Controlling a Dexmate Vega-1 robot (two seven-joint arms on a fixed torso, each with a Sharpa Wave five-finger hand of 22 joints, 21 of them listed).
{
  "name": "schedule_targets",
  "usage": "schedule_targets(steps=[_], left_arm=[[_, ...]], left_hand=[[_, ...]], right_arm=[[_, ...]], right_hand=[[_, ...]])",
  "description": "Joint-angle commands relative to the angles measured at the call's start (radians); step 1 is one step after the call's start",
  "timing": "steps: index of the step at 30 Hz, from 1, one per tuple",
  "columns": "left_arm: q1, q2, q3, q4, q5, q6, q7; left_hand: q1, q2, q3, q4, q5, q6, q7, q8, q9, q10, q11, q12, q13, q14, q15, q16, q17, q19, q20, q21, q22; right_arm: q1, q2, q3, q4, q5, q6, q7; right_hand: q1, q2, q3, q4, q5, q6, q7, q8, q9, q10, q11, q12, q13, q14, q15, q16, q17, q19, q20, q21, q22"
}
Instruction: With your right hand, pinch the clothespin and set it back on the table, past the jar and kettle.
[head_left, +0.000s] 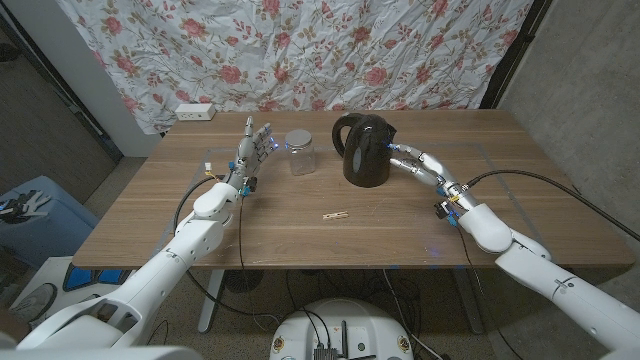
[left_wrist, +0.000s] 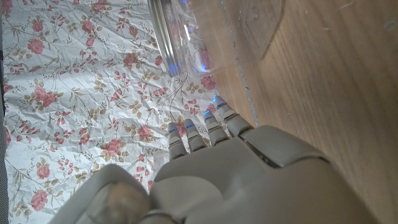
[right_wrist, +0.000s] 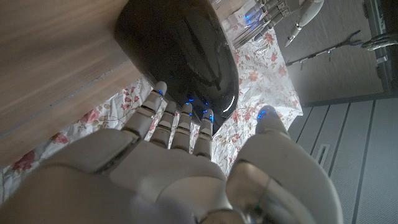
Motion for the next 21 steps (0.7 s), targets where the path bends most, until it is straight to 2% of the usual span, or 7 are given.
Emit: schedule_targets(steps=[1, 8, 10, 14, 17, 21], left_arm=[[0.000, 0.000, 0.000, 0.000, 0.000, -0.001, 0.000], [0.000, 0.000, 0.000, 0.000, 0.000, -0.001, 0.000], [0.000, 0.000, 0.000, 0.000, 0.000, -0.001, 0.000], [0.000, 0.000, 0.000, 0.000, 0.000, -0.001, 0.000], [0.001, 0.001, -0.001, -0.003, -0.001, 0.002, 0.001], [0.001, 0.003, -0.001, -0.007, -0.001, 0.004, 0.002]], left_hand=[[0.003, 0.008, 0.001, 0.006, 0.003, 0.000, -0.009, 0.006, 0.005, 0.002, -0.007, 0.006, 0.002, 0.009, -0.007, 0.005, 0.004, 0.008, 0.001, 0.007, 0.002], [0.003, 0.008, 0.001, 0.006, 0.004, 0.001, -0.009, 0.006, 0.005, 0.003, -0.005, 0.006, 0.002, 0.008, -0.006, 0.005, 0.004, 0.008, 0.000, 0.007, 0.002], [0.003, 0.008, 0.001, 0.006, 0.004, 0.001, -0.009, 0.006, 0.005, 0.003, -0.007, 0.006, 0.002, 0.009, -0.006, 0.005, 0.004, 0.008, 0.001, 0.007, 0.002], [0.003, 0.008, 0.001, 0.006, 0.003, 0.001, -0.009, 0.006, 0.005, 0.002, -0.006, 0.006, 0.002, 0.008, -0.006, 0.005, 0.004, 0.008, 0.001, 0.007, 0.002], [0.003, 0.008, 0.001, 0.006, 0.003, 0.001, -0.009, 0.006, 0.005, 0.003, -0.007, 0.006, 0.002, 0.008, -0.006, 0.005, 0.004, 0.008, 0.001, 0.007, 0.002], [0.003, 0.008, 0.001, 0.006, 0.004, 0.000, -0.009, 0.006, 0.005, 0.004, -0.006, 0.006, 0.002, 0.009, -0.006, 0.005, 0.004, 0.008, 0.000, 0.007, 0.002]], right_arm=[[0.012, 0.058, 0.023, 0.034, 0.126, -0.044, 0.034], [0.019, 0.083, 0.029, 0.033, 0.183, -0.079, 0.042], [0.020, 0.089, 0.032, 0.025, 0.207, -0.099, 0.046], [0.027, 0.103, 0.039, 0.023, 0.246, -0.131, 0.046], [0.031, 0.117, 0.044, 0.027, 0.245, -0.139, 0.021], [0.038, 0.124, 0.049, 0.026, 0.266, -0.170, 0.013]], right_hand=[[-0.011, 0.001, -0.002, 0.003, -0.004, -0.005, -0.001, -0.006, 0.001, 0.001, -0.003, -0.002, -0.001, 0.002, -0.007, -0.002, -0.002, 0.003, -0.009, -0.003, 0.003], [-0.031, 0.007, -0.006, 0.010, -0.006, -0.015, 0.002, -0.008, 0.000, -0.003, -0.007, -0.006, -0.004, 0.000, -0.002, -0.007, -0.005, -0.018, -0.009, -0.013, 0.003], [-0.047, 0.009, -0.010, 0.013, -0.008, -0.039, 0.007, -0.014, -0.001, -0.010, -0.006, -0.010, -0.006, -0.001, 0.003, -0.011, -0.010, -0.032, -0.006, -0.018, 0.002], [-0.073, 0.013, -0.017, 0.018, -0.010, -0.088, 0.038, -0.020, -0.002, -0.034, 0.000, -0.020, -0.009, -0.012, 0.016, -0.023, -0.018, -0.053, -0.003, -0.022, 0.002], [-0.087, 0.028, -0.016, 0.023, -0.009, -0.077, 0.056, -0.010, -0.002, -0.039, 0.010, -0.021, -0.010, -0.015, 0.013, -0.026, -0.019, -0.059, -0.004, -0.021, 0.002], [-0.095, 0.038, -0.014, 0.027, -0.009, -0.072, 0.064, -0.007, -0.002, -0.040, 0.015, -0.020, -0.010, -0.015, 0.012, -0.027, -0.020, -0.059, -0.006, -0.020, 0.002]])
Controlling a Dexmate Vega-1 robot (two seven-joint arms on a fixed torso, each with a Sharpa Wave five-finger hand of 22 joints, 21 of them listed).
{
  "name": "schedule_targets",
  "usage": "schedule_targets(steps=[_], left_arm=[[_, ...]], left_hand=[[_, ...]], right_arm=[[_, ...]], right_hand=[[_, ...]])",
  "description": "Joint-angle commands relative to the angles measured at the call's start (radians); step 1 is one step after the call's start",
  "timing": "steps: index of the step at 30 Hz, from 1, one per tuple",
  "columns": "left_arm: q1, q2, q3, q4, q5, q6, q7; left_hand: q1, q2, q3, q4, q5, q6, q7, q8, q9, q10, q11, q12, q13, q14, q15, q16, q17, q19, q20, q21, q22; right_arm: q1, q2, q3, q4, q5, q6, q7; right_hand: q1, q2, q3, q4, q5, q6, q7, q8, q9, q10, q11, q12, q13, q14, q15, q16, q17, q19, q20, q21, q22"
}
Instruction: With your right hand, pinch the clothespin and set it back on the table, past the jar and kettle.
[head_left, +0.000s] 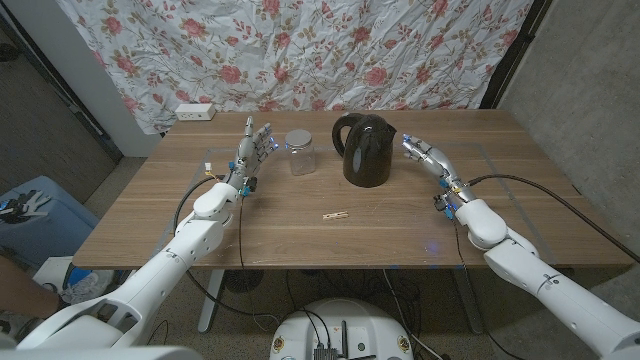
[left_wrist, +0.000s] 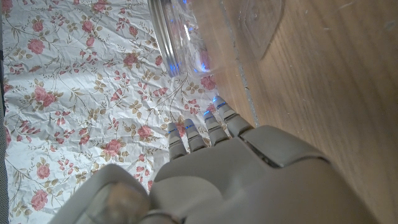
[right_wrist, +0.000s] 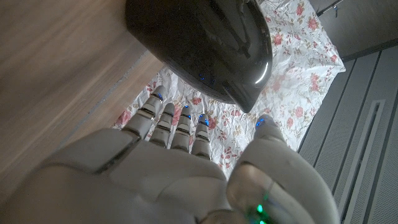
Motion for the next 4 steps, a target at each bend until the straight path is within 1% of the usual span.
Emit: schedule_targets(steps=[1, 4], left_arm=[[0.002, 0.003, -0.002, -0.008, -0.002, 0.005, 0.002], [0.002, 0.004, -0.002, -0.010, -0.002, 0.006, 0.003]], left_hand=[[0.003, 0.008, 0.001, 0.006, 0.004, 0.000, -0.009, 0.006, 0.005, 0.003, -0.006, 0.006, 0.002, 0.009, -0.007, 0.005, 0.004, 0.009, 0.001, 0.007, 0.002], [0.003, 0.008, 0.001, 0.006, 0.004, 0.000, -0.009, 0.006, 0.005, 0.002, -0.007, 0.006, 0.002, 0.009, -0.007, 0.005, 0.004, 0.008, 0.001, 0.007, 0.002]], right_arm=[[0.021, 0.039, 0.016, 0.000, 0.079, -0.078, -0.018], [0.027, 0.035, 0.013, -0.015, 0.094, -0.118, -0.010]], right_hand=[[-0.015, 0.016, 0.003, 0.010, 0.000, 0.004, 0.013, 0.007, 0.002, -0.002, 0.010, -0.001, -0.001, -0.004, 0.002, -0.001, 0.003, -0.003, -0.001, -0.001, 0.001], [-0.021, 0.020, 0.003, 0.012, 0.000, 0.001, 0.020, 0.007, 0.002, -0.001, 0.010, -0.001, -0.001, -0.005, 0.001, -0.002, 0.002, -0.004, -0.002, -0.001, 0.001]])
